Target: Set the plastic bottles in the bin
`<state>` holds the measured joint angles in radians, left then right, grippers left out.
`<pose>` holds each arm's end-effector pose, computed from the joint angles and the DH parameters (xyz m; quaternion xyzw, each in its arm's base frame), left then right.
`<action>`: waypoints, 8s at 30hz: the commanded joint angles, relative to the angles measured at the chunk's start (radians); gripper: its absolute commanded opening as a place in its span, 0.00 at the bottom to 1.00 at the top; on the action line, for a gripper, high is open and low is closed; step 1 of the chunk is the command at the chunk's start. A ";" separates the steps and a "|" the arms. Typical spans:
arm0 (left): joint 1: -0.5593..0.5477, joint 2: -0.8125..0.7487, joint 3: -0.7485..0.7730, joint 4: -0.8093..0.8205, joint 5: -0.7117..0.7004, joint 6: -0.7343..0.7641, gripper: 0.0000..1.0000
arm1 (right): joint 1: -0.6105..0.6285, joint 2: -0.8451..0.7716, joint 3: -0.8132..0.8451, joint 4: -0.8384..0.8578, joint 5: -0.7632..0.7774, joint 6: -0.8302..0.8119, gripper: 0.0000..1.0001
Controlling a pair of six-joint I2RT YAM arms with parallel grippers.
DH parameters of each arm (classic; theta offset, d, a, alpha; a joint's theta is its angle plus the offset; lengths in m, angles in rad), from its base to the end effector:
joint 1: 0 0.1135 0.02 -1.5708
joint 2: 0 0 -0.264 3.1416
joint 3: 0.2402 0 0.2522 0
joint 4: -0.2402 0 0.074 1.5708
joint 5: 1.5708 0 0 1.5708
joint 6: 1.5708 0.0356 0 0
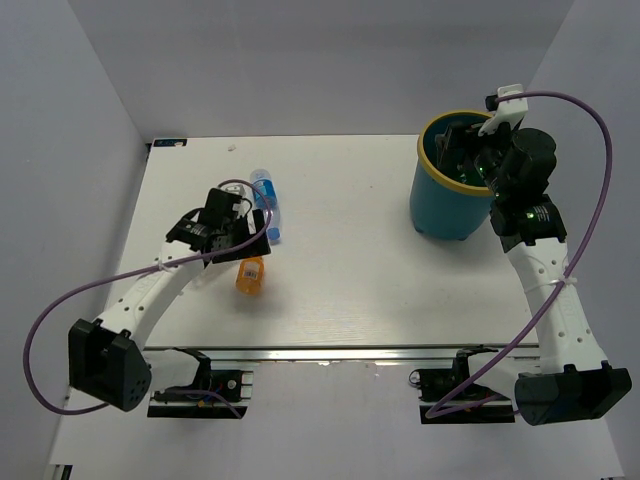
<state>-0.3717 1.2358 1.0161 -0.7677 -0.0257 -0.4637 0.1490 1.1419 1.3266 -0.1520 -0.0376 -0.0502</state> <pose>0.2293 -0.0884 0.2765 -0.0477 0.9565 -0.1054 0.2678 0.2465 0.0384 0.4611 -0.0826 0.6905 0.0485 0.7169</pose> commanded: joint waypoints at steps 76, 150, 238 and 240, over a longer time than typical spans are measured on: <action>-0.352 -0.231 -0.065 0.639 0.446 0.172 0.00 | 0.492 0.076 -0.403 0.416 -0.525 0.621 0.01; 0.071 0.898 0.724 0.287 -0.198 0.062 0.60 | 0.038 -0.234 -0.256 -0.055 -0.369 0.205 0.89; 0.030 0.752 0.572 0.028 -0.285 0.671 0.98 | -0.086 -0.191 0.000 -0.348 0.173 0.323 0.89; 0.037 0.763 0.575 0.034 -0.306 0.654 0.98 | -0.085 -0.223 -0.020 -0.337 0.202 0.322 0.89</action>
<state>-0.3420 2.0270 1.5700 -0.7361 -0.2489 0.1951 0.0654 0.9642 1.3247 -0.5209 0.1287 0.2802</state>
